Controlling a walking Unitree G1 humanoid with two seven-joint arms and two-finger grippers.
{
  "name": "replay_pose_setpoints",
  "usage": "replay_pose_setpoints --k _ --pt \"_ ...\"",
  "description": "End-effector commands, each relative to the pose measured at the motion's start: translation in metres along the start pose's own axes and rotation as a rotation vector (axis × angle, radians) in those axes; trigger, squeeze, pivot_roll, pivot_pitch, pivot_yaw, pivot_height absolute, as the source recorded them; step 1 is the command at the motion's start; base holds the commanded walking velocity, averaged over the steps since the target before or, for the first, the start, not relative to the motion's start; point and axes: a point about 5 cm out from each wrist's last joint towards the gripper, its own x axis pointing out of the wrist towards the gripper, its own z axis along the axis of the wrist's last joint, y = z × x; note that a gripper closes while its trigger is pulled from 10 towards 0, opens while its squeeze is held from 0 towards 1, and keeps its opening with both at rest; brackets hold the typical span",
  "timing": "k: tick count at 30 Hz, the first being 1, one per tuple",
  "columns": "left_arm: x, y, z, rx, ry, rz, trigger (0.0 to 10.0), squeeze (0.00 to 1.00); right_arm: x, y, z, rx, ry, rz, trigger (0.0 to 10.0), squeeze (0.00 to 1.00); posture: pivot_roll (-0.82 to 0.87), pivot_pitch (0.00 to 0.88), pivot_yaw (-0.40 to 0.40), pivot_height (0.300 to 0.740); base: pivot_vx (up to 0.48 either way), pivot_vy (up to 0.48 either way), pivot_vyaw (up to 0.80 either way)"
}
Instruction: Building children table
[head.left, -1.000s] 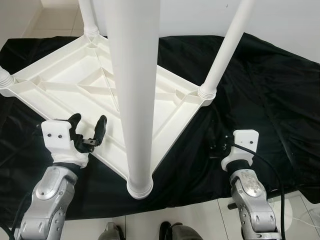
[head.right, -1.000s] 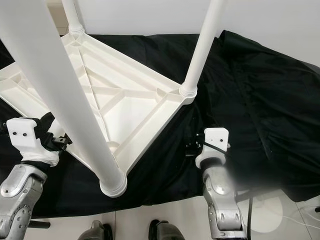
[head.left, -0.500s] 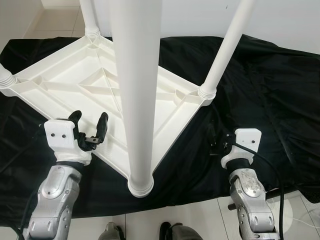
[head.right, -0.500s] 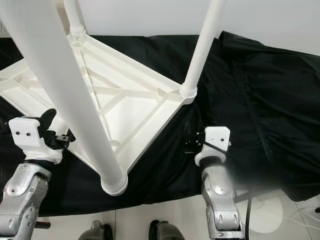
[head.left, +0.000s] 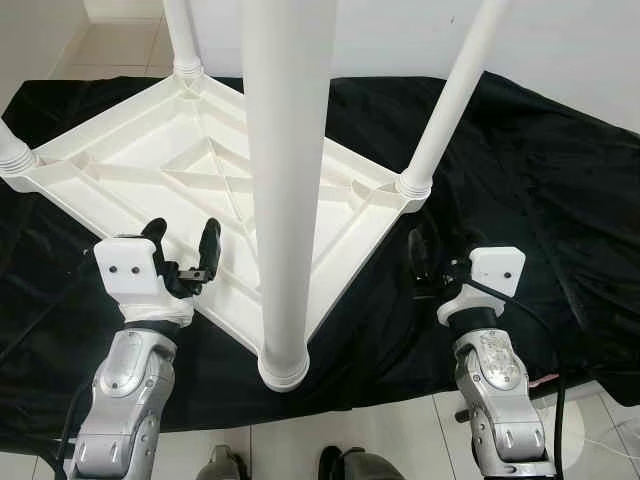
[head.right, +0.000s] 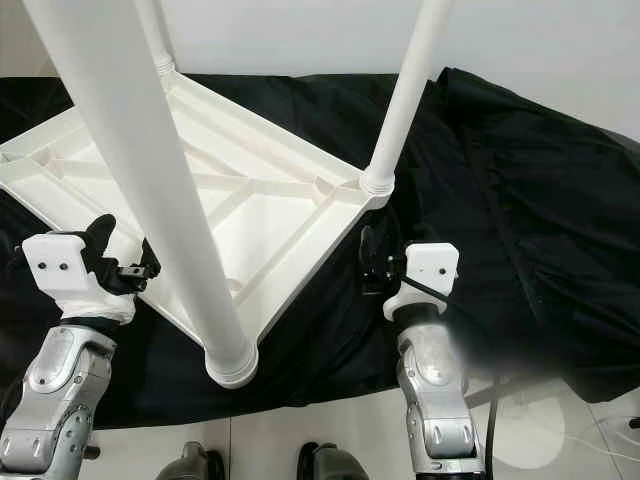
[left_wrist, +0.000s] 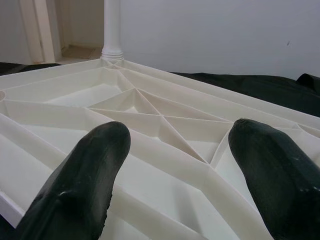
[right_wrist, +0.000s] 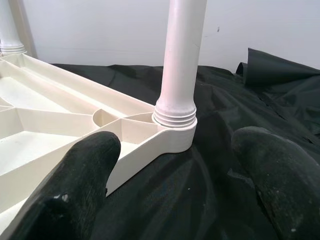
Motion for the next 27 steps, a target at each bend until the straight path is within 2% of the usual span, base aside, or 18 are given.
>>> replay_pose_setpoints --k 1,27 --pt "0.001 0.002 -0.005 0.011 0.007 0.037 10.0 0.0 0.0 0.0 -0.002 -0.003 -0.009 0.009 10.0 0.0 -0.01 0.143 -0.039 0.74 0.0 0.0 0.0" --pt "0.017 -0.008 -0.004 -0.002 -0.024 0.01 10.0 0.0 0.006 -0.002 0.001 -0.014 -0.039 -0.01 10.0 0.0 -0.02 0.113 -0.026 0.74 0.0 0.0 0.0"
